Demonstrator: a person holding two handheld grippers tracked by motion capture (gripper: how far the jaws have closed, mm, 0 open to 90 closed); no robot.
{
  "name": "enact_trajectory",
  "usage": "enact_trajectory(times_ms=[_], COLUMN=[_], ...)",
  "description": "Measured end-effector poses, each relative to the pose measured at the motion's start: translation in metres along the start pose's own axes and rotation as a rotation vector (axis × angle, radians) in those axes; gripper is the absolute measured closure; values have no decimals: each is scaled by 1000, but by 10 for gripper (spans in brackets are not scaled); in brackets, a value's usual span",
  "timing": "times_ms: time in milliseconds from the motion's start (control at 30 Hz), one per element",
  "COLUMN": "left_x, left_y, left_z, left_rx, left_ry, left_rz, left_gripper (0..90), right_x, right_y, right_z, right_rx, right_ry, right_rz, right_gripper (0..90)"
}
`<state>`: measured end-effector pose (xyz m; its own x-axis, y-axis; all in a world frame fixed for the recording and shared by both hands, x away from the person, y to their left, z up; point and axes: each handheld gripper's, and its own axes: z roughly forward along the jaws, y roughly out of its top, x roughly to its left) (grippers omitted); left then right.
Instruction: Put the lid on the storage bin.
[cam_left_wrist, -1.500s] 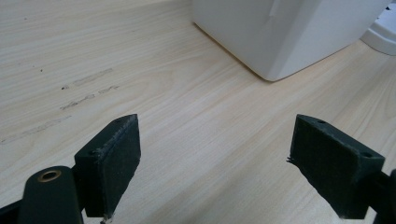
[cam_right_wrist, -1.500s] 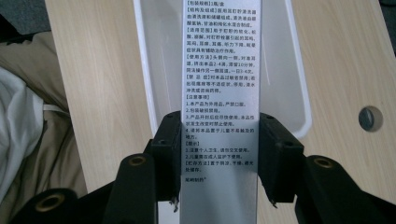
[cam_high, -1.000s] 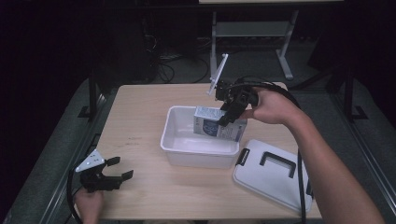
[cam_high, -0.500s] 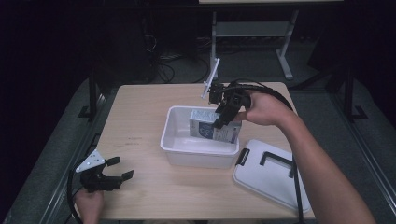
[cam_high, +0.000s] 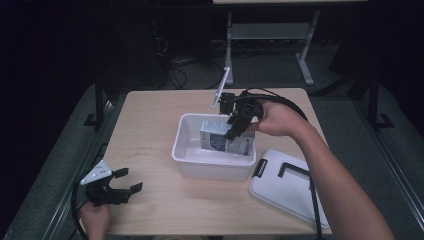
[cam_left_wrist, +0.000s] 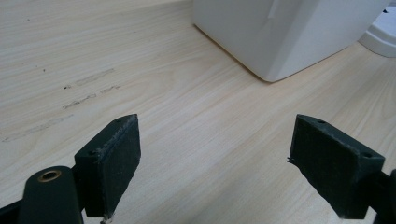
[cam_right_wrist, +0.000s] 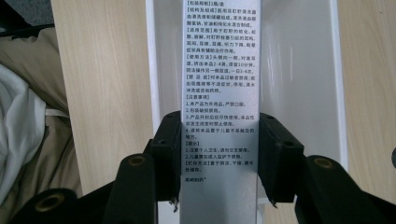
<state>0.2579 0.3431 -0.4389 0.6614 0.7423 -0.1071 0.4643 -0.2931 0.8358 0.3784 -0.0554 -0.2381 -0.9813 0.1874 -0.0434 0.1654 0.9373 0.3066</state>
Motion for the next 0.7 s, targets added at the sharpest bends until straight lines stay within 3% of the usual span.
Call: enact_trajectory(times_ms=[700], left_x=[0], left_y=[-1], left_z=[-1], left_rx=[-5], left_ry=[2], left_rz=[-2], left_gripper=[155], right_x=[-5], right_y=[-5], right_z=[22], right_rx=[-3], right_ry=[20], right_rz=[14], right_gripper=[553])
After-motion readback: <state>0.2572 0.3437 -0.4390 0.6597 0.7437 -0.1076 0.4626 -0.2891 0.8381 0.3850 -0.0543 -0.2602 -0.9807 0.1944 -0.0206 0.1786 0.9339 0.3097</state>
